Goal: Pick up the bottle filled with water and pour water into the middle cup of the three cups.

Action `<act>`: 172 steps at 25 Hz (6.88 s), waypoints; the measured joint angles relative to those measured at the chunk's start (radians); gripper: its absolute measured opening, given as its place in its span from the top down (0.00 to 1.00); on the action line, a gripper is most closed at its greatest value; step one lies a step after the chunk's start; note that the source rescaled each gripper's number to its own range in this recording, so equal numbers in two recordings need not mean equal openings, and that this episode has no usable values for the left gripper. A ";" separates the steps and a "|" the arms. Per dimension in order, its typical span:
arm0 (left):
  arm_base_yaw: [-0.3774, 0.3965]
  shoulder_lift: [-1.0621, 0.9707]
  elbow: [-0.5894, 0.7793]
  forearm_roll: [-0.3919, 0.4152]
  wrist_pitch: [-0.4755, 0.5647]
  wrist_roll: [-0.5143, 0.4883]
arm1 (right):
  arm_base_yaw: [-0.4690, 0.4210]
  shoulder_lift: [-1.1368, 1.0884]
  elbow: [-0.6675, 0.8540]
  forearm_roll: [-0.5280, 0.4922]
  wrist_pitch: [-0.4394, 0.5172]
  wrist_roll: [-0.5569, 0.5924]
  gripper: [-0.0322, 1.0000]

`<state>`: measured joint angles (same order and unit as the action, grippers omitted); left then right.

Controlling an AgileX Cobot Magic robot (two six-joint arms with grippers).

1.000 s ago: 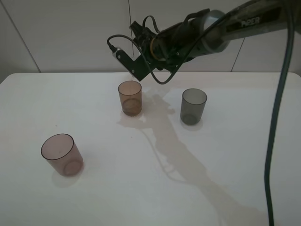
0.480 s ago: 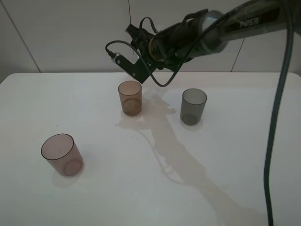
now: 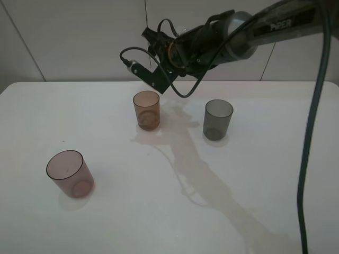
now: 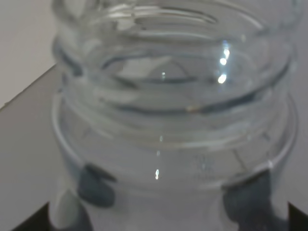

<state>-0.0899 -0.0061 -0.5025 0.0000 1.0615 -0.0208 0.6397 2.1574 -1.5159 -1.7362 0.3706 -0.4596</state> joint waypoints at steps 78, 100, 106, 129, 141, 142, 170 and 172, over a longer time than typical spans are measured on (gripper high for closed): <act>0.000 0.000 0.000 0.000 0.000 0.000 | 0.059 -0.375 0.878 1.525 -1.030 0.442 0.93; 0.000 0.000 0.000 0.000 0.000 0.000 | 0.059 -0.108 0.880 1.480 -1.250 0.484 0.93; 0.000 0.000 0.000 0.000 0.000 0.000 | 0.059 -0.108 0.881 1.488 -1.259 0.484 0.17; 0.000 0.000 0.000 0.000 0.000 0.000 | 0.053 -0.661 0.879 1.602 -0.734 0.498 0.00; 0.000 0.000 0.000 0.000 0.000 0.000 | -0.267 -1.187 0.879 1.822 0.055 0.498 0.00; 0.000 0.000 0.000 0.000 0.000 0.000 | -0.300 -1.229 0.879 1.822 0.097 0.498 0.00; 0.000 0.000 0.000 0.000 0.000 0.000 | -0.538 -1.994 0.879 1.736 0.743 0.499 0.00; 0.000 0.000 0.000 0.000 0.000 0.000 | -0.538 -2.022 0.879 1.736 0.743 0.499 0.00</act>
<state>-0.0899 -0.0061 -0.5025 0.0000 1.0615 -0.0208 0.1015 0.1359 -0.6366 0.0000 1.1139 0.0389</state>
